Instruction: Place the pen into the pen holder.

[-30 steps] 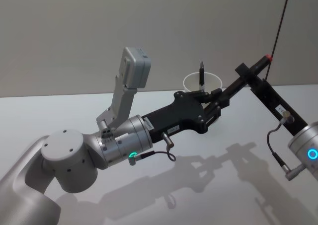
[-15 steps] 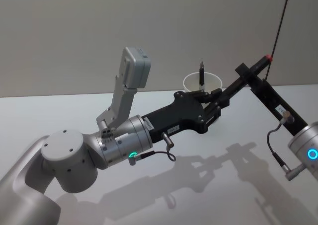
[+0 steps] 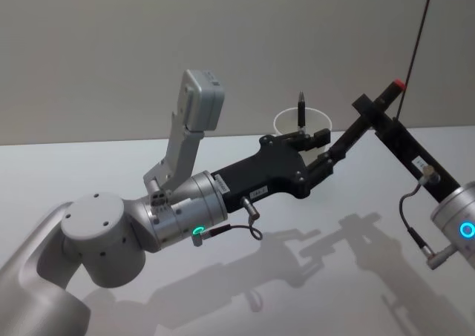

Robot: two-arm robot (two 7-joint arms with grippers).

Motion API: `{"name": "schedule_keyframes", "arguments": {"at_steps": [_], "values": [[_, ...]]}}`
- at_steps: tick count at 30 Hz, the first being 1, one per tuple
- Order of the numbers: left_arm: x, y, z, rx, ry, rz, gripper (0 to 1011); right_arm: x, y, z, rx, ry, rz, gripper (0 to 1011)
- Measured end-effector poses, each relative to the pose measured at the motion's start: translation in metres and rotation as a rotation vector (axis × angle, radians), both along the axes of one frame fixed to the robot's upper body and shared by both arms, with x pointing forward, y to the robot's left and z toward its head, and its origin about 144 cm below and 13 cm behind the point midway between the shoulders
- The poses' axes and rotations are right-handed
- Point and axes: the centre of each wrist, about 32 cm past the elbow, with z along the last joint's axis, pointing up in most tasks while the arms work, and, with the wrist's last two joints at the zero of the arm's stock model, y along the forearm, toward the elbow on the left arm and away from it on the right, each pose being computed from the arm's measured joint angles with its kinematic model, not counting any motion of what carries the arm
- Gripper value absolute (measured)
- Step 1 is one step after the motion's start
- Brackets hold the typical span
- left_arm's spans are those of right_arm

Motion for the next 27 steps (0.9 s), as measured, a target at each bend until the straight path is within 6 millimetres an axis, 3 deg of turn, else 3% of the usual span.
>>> {"name": "schedule_keyframes", "arguments": {"at_steps": [6,13,17,19,27], "values": [[0.0,0.0,0.0,0.0,0.0,0.0,450,0.0001,0.0001,0.0001,0.0,-0.001,0.001,202],[0.0,-0.0001,-0.0001,0.0,0.0,0.0,739,0.0,0.0003,0.0002,0.001,-0.002,0.002,201],[0.0,-0.0001,-0.0001,0.001,0.0,0.0,814,0.0,0.0004,0.0002,0.002,-0.003,0.002,201],[0.0,-0.0001,-0.0002,0.001,0.001,0.0,903,0.0,0.0003,0.0003,0.002,-0.004,0.001,202],[0.0,-0.0001,-0.0002,0.001,0.001,0.0,1001,0.0004,-0.0011,0.0,-0.017,-0.025,-0.014,202]]}}
